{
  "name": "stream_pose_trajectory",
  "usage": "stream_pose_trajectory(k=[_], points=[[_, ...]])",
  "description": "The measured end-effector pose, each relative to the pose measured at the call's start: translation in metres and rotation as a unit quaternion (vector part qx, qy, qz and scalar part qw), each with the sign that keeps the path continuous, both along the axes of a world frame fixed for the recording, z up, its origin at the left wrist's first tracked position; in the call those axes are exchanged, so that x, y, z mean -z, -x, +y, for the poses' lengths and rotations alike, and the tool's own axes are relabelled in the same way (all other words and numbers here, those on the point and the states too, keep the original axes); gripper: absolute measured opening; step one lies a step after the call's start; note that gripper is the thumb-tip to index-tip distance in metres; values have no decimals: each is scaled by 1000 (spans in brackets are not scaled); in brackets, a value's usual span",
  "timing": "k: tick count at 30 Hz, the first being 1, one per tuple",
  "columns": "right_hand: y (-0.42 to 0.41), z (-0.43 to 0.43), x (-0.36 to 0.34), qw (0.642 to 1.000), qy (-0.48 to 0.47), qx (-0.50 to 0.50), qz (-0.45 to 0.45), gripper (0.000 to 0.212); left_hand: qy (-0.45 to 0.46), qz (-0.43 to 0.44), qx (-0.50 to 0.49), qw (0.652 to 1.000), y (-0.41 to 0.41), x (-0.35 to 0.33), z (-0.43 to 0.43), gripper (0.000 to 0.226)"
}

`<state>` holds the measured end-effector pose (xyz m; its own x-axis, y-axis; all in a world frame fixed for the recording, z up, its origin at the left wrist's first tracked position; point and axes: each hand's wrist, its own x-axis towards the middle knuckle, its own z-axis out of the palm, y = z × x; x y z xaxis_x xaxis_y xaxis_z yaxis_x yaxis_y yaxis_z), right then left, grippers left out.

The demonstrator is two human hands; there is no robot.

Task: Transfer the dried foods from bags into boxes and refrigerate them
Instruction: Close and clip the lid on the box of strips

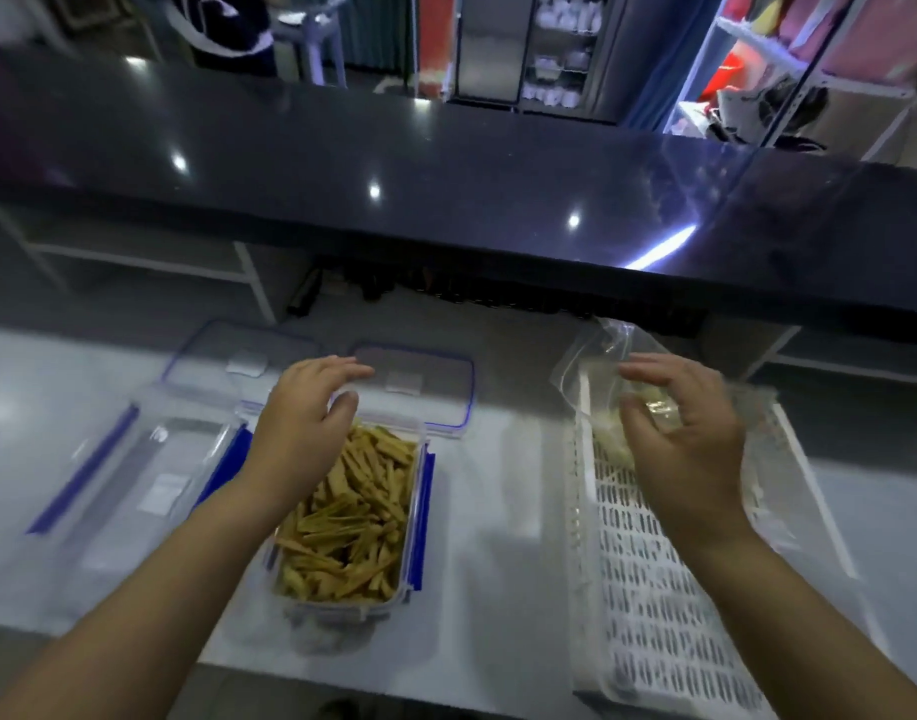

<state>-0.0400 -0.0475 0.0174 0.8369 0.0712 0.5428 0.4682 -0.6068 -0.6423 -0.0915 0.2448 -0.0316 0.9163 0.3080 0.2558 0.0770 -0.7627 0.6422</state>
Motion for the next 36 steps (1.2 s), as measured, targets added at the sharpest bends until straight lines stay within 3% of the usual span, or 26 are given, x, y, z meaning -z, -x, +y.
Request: stream_pose_trajectory(k=[4, 7, 10, 16, 19, 26, 31, 36], points=[[-14, 61, 16, 992, 21, -122, 21, 14, 19, 20, -49, 998, 14, 7, 27, 31], [-21, 98, 40, 965, 123, -175, 150, 13, 57, 33, -69, 995, 20, 12, 40, 32], [-34, 120, 65, 937, 224, -173, 202, 21, 76, 47, -77, 993, 20, 16, 54, 33], [-57, 141, 98, 883, 399, -168, 182, 34, 87, 51, -61, 993, 18, 21, 80, 33], [-59, 148, 106, 866, 442, -162, 170, 31, 90, 60, -44, 993, 15, 25, 89, 33], [-65, 154, 112, 866, 462, -136, 134, 17, 79, 77, 3, 994, 3, 31, 102, 33], [-67, 152, 99, 909, 403, -96, 44, 12, 70, 90, 16, 993, -3, 34, 114, 32], [-55, 149, 67, 948, 307, -79, 25, 11, 62, 112, 29, 991, -10, 33, 116, 31]])
